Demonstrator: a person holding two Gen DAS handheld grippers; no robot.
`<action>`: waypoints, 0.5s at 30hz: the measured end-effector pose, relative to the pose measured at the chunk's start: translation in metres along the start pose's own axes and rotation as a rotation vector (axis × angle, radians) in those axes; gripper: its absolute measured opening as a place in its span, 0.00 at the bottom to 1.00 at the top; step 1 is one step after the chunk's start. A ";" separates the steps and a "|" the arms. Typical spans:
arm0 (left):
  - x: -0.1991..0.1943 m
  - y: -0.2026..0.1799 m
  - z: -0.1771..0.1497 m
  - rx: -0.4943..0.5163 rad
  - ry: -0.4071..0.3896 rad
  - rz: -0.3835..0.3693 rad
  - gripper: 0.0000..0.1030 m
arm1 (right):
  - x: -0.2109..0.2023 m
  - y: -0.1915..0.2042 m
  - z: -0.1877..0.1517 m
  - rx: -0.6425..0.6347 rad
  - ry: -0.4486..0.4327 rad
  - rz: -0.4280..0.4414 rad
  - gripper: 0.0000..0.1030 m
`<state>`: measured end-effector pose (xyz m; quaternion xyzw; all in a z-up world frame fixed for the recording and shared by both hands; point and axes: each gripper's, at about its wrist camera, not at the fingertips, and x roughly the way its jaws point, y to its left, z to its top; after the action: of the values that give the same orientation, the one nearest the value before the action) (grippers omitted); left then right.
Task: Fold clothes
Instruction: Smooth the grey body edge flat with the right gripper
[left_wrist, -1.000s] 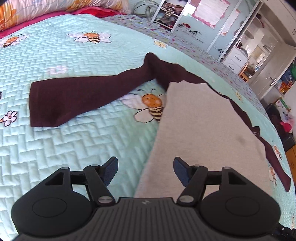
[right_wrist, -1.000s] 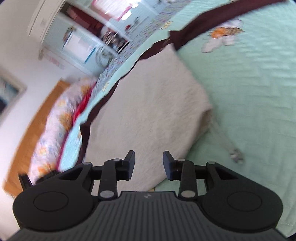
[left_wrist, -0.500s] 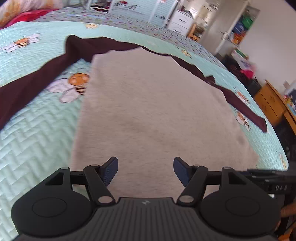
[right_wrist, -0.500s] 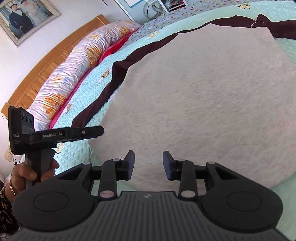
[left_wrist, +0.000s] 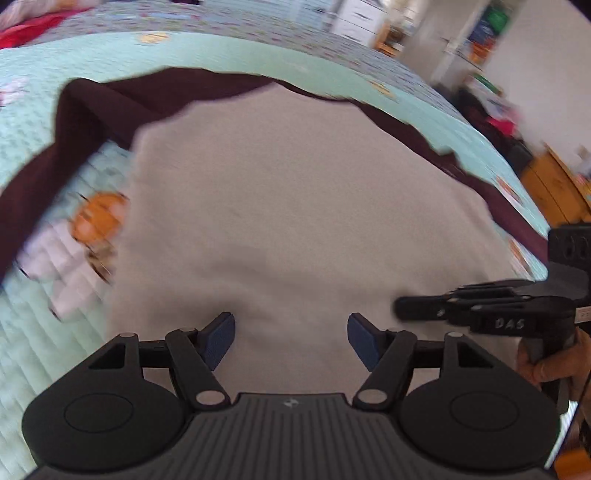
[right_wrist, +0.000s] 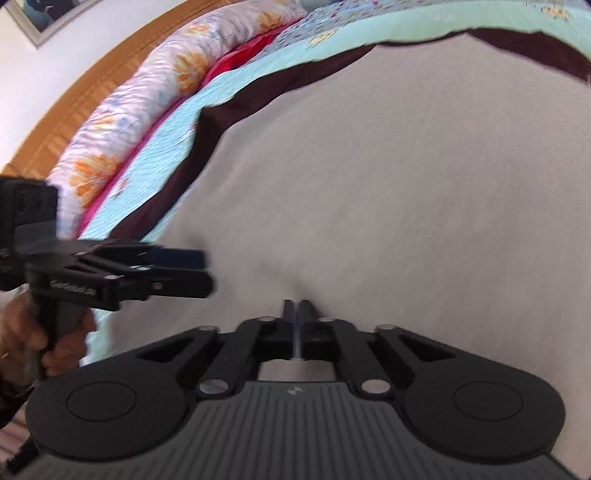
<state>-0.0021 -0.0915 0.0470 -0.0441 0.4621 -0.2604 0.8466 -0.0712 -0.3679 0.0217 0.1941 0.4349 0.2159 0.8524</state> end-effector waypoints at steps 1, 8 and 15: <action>0.002 0.008 0.009 -0.015 -0.022 0.020 0.69 | 0.007 -0.012 0.015 0.024 -0.030 0.002 0.02; -0.017 0.021 0.020 -0.031 -0.048 0.113 0.65 | -0.003 -0.030 0.045 0.092 -0.175 -0.061 0.11; -0.039 -0.043 -0.062 0.235 0.163 -0.219 0.69 | -0.067 0.019 -0.049 -0.106 0.125 0.167 0.17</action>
<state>-0.0861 -0.0996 0.0546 0.0264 0.4880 -0.4059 0.7723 -0.1505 -0.3810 0.0485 0.1705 0.4573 0.3206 0.8118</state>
